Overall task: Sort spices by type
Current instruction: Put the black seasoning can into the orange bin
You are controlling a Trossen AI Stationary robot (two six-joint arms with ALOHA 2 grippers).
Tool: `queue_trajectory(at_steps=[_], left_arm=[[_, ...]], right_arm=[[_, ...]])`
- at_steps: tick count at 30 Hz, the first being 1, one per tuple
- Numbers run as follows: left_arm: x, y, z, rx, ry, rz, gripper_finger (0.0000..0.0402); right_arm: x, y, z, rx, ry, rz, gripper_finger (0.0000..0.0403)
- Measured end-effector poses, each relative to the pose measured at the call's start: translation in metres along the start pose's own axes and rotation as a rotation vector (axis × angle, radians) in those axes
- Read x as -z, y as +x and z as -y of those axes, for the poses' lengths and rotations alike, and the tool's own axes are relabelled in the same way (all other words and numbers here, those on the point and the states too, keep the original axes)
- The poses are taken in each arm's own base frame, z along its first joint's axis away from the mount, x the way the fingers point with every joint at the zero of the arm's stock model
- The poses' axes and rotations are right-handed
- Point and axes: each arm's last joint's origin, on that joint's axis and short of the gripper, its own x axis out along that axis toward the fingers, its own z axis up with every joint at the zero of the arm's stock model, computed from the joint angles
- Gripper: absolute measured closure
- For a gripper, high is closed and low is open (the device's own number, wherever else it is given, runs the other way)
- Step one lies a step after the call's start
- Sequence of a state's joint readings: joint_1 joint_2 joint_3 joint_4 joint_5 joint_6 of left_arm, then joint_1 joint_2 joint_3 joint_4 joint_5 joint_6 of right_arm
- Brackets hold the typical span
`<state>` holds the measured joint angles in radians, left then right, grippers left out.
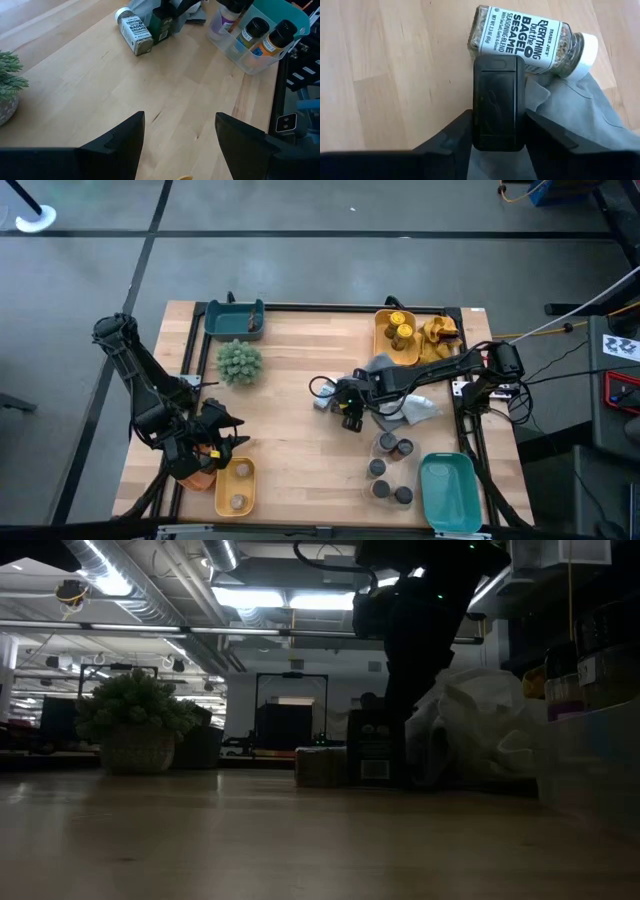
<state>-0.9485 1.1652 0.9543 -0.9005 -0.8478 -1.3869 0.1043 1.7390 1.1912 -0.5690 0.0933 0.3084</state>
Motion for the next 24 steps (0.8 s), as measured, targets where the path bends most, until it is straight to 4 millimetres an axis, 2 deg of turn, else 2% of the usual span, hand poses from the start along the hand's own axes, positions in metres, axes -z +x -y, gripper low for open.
queue_trajectory(at_steps=[3,10,18,24], left_arm=[[0.000,0.000,0.000,0.000,0.001,0.000,0.0176],[0.000,0.000,0.000,0.000,0.009,0.000,0.0176],[0.002,0.002,0.002,0.000,0.058,0.001,0.0176],[0.004,0.017,0.016,0.012,0.150,0.019,0.0176]], right_arm=[[0.000,0.000,0.000,0.000,0.000,-0.001,0.0262],[0.000,0.000,-0.001,-0.048,0.000,-0.008,0.0263],[-0.007,-0.001,-0.008,-0.194,0.000,0.032,0.0261],[-0.015,-0.002,-0.012,-0.267,-0.004,0.111,0.0261]])
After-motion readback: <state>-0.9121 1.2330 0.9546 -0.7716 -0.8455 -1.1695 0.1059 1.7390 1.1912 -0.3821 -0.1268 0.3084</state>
